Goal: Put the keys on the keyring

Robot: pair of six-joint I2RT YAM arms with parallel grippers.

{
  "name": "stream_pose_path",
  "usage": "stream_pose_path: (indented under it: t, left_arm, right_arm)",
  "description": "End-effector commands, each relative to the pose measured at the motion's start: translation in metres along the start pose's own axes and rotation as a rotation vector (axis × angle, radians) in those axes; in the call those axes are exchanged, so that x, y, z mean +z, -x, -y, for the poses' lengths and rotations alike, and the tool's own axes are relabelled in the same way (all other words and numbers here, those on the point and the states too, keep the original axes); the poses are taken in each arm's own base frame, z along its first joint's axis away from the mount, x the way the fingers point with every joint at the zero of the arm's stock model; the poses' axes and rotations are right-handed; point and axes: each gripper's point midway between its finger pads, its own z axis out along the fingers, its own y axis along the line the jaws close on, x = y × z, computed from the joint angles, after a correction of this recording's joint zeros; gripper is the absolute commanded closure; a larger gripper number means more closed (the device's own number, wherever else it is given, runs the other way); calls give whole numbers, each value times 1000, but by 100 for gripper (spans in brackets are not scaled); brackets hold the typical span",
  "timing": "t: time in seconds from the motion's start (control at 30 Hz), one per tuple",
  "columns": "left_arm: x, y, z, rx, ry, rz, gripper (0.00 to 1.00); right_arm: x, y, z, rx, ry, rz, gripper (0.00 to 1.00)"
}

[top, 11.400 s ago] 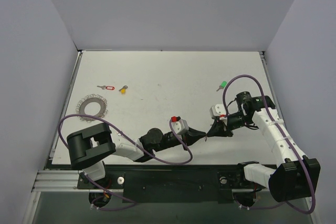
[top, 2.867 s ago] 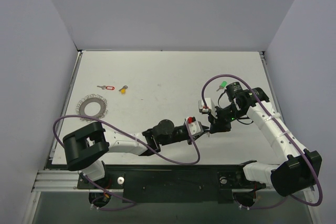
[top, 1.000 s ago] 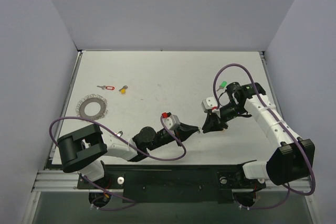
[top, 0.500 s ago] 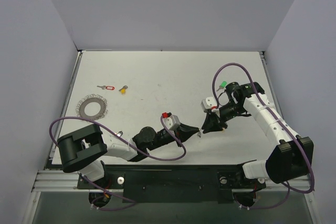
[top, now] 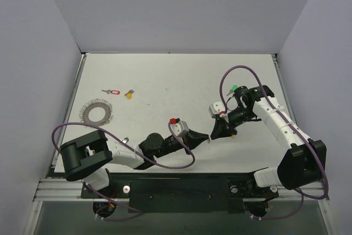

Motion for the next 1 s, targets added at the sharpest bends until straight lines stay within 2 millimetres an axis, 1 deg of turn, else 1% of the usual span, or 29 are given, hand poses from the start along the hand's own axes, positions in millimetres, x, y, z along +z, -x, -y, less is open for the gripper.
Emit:
stream_pose_path:
  t: [0.0, 0.17, 0.33, 0.7, 0.8, 0.97]
  left_arm:
    - [7, 80, 25, 7, -100, 302, 100]
    - [8, 79, 26, 1, -105, 304, 100]
    - [7, 79, 26, -4, -106, 308, 100]
    - [8, 80, 29, -5, -113, 308, 100]
    - [8, 80, 28, -4, -110, 310, 100]
    - [9, 81, 28, -4, -104, 315, 100]
  right_arm:
    - [2, 13, -6, 1, 31, 43, 93]
    - [3, 14, -6, 1, 38, 46, 93]
    - [4, 13, -6, -1, 39, 47, 87]
    - [4, 13, -6, -4, 39, 44, 84]
    - [5, 13, -7, -2, 42, 50, 85]
    - [5, 12, -8, 3, 45, 47, 92]
